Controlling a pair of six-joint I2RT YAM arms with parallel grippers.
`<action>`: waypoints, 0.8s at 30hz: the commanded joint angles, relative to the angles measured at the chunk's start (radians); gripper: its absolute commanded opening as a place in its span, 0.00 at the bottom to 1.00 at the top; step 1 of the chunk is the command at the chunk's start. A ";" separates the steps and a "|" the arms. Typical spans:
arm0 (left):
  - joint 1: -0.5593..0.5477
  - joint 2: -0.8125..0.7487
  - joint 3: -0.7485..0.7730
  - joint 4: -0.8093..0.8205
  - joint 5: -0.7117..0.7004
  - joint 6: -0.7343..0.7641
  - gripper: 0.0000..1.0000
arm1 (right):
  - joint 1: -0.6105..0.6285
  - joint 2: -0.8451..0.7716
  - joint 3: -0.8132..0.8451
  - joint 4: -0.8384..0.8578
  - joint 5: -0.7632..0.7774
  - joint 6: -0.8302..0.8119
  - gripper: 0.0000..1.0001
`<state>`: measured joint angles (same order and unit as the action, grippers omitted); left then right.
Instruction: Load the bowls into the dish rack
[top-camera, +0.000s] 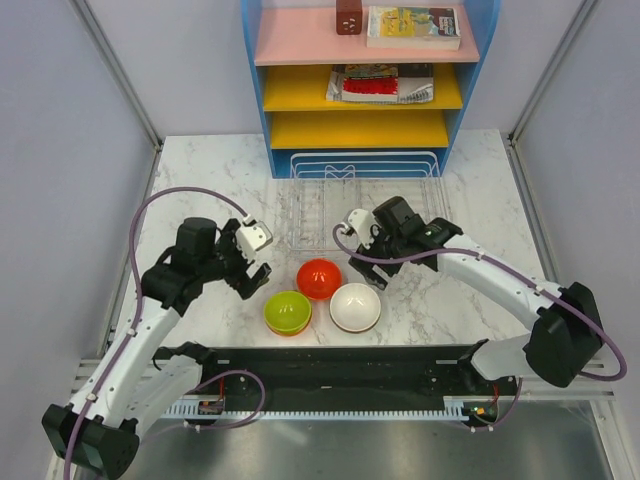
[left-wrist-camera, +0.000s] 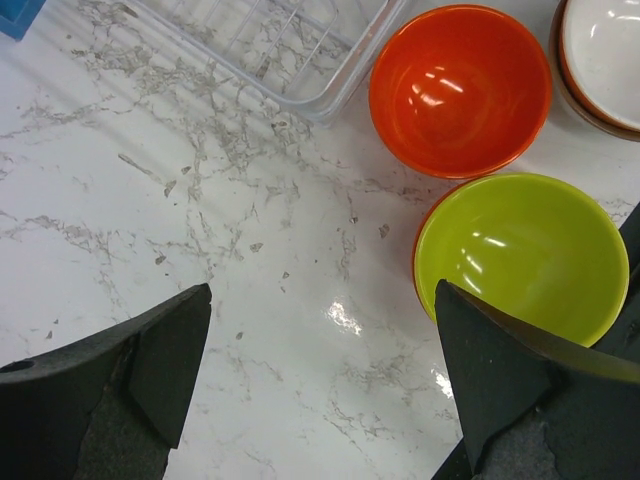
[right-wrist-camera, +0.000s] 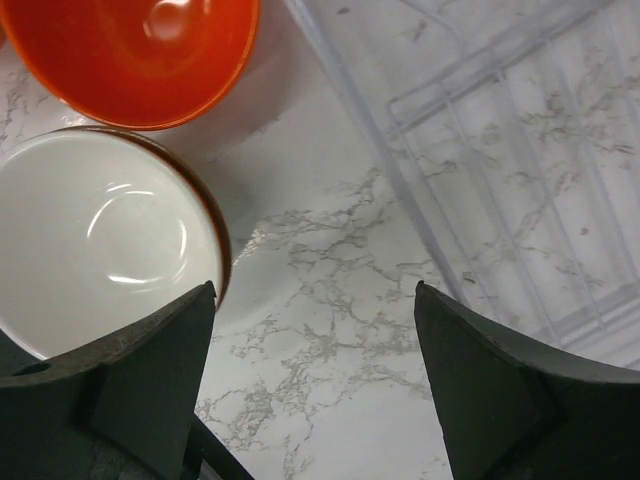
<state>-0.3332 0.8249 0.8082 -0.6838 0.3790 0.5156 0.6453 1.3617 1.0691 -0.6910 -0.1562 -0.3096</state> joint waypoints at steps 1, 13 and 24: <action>-0.001 -0.024 -0.024 -0.020 -0.025 0.003 1.00 | 0.063 0.016 -0.020 -0.016 0.017 -0.022 0.87; -0.001 -0.033 -0.052 -0.020 -0.026 -0.006 1.00 | 0.125 0.094 -0.040 -0.015 0.034 -0.026 0.66; -0.001 -0.007 -0.058 -0.016 0.011 -0.028 1.00 | 0.136 0.082 -0.034 -0.047 0.006 -0.039 0.50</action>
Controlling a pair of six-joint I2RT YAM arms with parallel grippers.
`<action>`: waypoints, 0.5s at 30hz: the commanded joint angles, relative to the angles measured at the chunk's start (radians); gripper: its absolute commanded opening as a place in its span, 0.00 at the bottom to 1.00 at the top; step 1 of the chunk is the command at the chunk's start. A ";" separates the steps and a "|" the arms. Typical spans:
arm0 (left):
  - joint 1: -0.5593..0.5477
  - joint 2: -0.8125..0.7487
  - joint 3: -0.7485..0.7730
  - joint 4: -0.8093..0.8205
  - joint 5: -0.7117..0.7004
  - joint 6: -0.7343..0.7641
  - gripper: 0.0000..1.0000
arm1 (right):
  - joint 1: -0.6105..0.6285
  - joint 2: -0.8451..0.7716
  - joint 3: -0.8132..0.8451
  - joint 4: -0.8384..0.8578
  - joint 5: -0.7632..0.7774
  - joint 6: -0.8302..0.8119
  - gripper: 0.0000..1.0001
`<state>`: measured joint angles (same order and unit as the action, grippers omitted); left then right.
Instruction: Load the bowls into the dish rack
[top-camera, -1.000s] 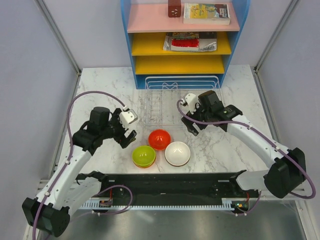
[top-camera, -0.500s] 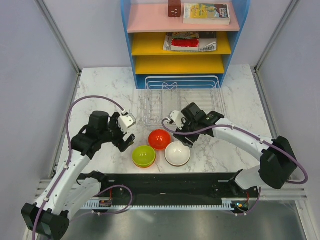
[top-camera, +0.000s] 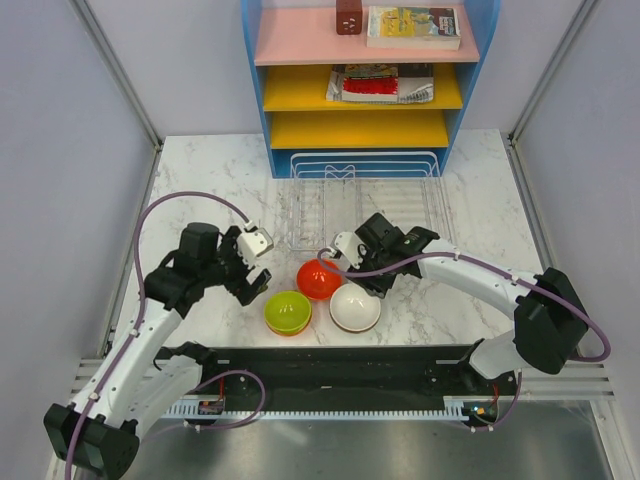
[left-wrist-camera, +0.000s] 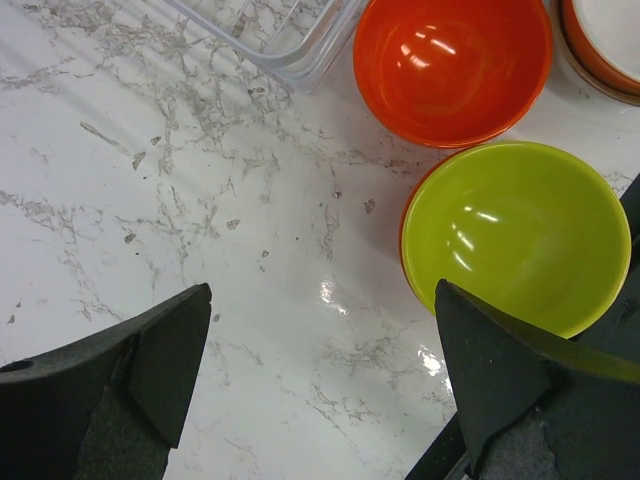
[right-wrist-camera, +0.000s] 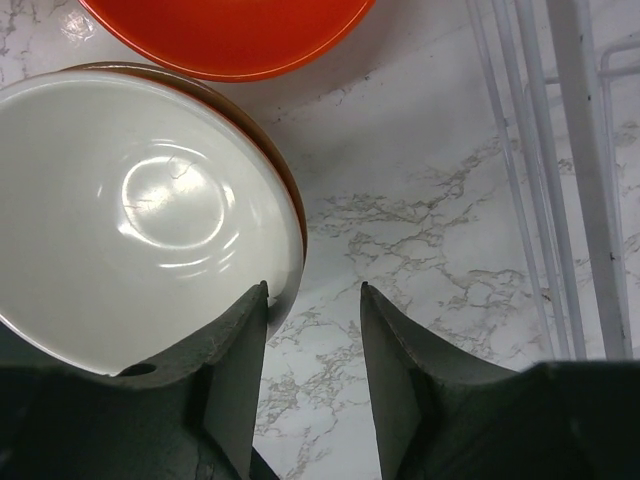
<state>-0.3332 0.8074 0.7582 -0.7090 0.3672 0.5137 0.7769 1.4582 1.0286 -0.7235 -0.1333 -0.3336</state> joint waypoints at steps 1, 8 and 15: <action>0.000 0.012 -0.007 0.009 0.027 -0.026 1.00 | 0.007 -0.009 0.002 -0.016 -0.020 -0.015 0.50; -0.001 0.062 0.024 0.031 0.125 -0.050 1.00 | 0.021 -0.002 0.034 -0.040 -0.038 -0.018 0.66; -0.020 0.186 0.159 0.060 0.280 -0.060 1.00 | 0.019 -0.153 0.073 -0.059 -0.037 -0.047 0.98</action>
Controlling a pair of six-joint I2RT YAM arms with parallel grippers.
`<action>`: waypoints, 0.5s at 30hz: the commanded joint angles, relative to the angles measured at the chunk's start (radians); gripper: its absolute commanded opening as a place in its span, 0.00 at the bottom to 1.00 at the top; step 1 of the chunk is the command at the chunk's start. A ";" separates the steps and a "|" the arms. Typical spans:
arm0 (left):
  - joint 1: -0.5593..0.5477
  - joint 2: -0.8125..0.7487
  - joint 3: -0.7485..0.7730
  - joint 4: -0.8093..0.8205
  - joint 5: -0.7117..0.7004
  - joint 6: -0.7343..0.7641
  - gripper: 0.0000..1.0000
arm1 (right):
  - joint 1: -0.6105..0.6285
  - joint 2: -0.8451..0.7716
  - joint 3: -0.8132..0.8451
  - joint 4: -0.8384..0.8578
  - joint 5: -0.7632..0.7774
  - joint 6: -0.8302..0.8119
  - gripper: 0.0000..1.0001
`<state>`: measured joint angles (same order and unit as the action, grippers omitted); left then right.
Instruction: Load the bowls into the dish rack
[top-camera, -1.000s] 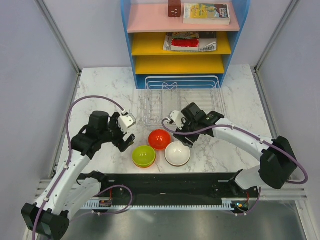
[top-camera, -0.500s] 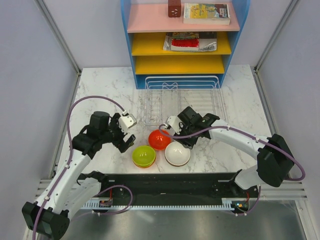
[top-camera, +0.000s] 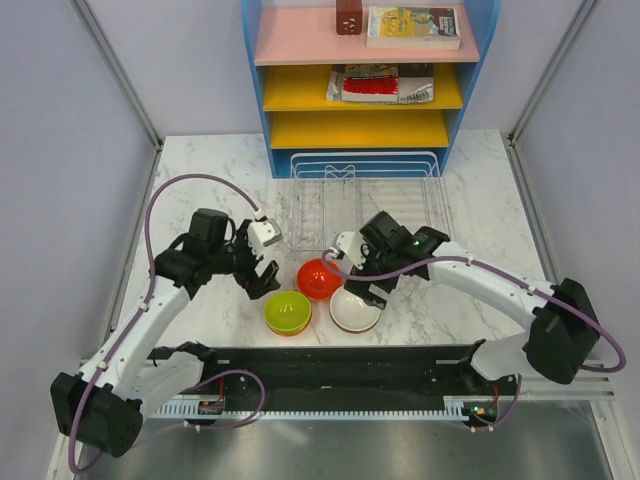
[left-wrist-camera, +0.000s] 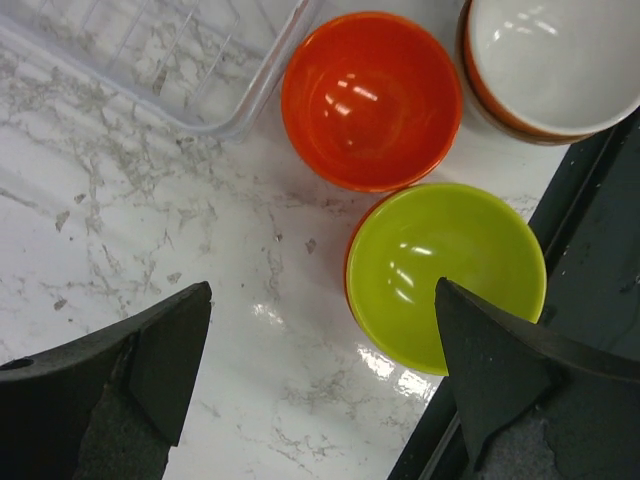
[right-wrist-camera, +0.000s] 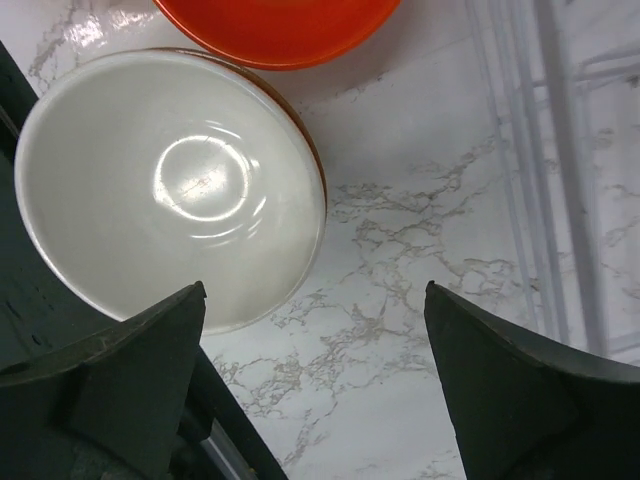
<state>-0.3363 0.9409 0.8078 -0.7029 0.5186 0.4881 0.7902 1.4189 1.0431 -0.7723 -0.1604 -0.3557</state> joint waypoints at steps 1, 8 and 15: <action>-0.036 0.071 0.152 0.056 0.135 -0.043 1.00 | 0.006 -0.147 0.061 -0.012 0.013 -0.028 0.98; -0.252 0.283 0.283 0.072 0.060 -0.082 1.00 | -0.034 -0.285 0.112 -0.031 0.145 -0.077 0.98; -0.463 0.484 0.350 0.088 -0.089 -0.066 1.00 | -0.149 -0.396 0.170 -0.028 0.151 -0.103 0.98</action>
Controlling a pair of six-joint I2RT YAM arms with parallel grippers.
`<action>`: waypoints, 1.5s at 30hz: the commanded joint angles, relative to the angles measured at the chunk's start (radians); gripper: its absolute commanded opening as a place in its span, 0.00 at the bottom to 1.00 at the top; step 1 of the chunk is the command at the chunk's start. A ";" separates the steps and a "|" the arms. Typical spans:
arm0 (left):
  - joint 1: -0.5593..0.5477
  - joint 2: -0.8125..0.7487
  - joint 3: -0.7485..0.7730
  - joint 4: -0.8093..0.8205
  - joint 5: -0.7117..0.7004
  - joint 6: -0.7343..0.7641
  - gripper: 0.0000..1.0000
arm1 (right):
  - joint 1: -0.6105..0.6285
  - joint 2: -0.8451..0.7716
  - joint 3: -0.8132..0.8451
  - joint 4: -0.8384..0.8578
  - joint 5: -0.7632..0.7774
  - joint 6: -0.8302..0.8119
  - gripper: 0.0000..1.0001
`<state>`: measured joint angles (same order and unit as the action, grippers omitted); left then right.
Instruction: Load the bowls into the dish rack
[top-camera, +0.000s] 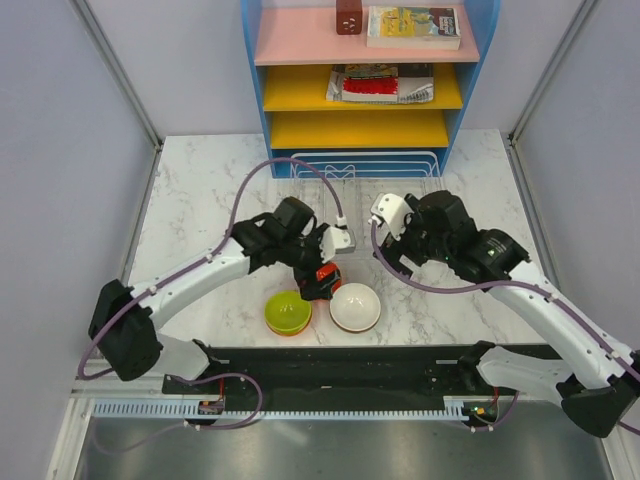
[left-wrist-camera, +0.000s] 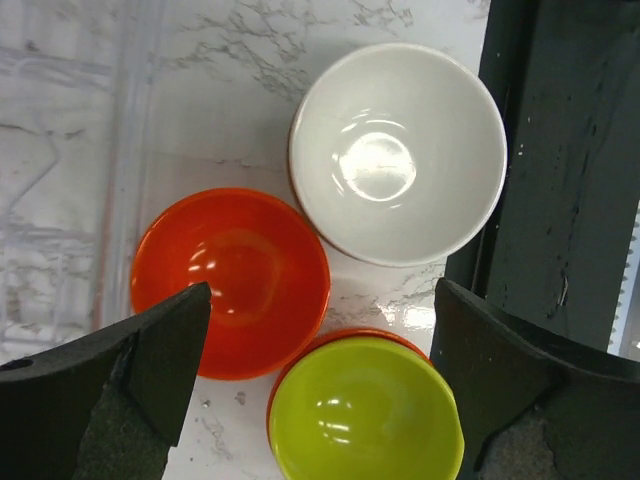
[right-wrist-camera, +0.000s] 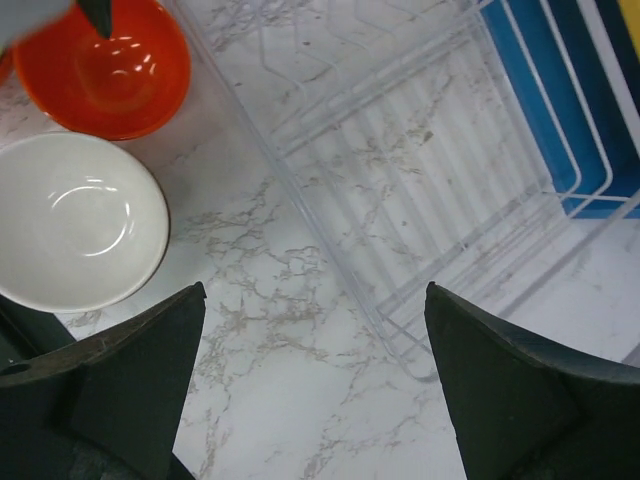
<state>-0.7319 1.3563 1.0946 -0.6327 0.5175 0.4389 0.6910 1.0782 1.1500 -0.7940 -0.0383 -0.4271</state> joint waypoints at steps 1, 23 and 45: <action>-0.075 0.108 0.073 0.018 -0.099 -0.017 1.00 | -0.059 -0.064 0.066 -0.008 0.026 -0.033 0.98; -0.146 0.337 0.137 0.057 -0.166 -0.042 0.71 | -0.123 -0.169 0.060 0.018 -0.012 -0.012 0.98; -0.156 0.281 0.223 -0.044 -0.114 -0.009 0.02 | -0.133 -0.133 0.105 0.036 0.015 0.027 0.98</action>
<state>-0.8860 1.6928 1.2533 -0.6315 0.3698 0.4080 0.5644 0.9367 1.1946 -0.7906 -0.0284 -0.4271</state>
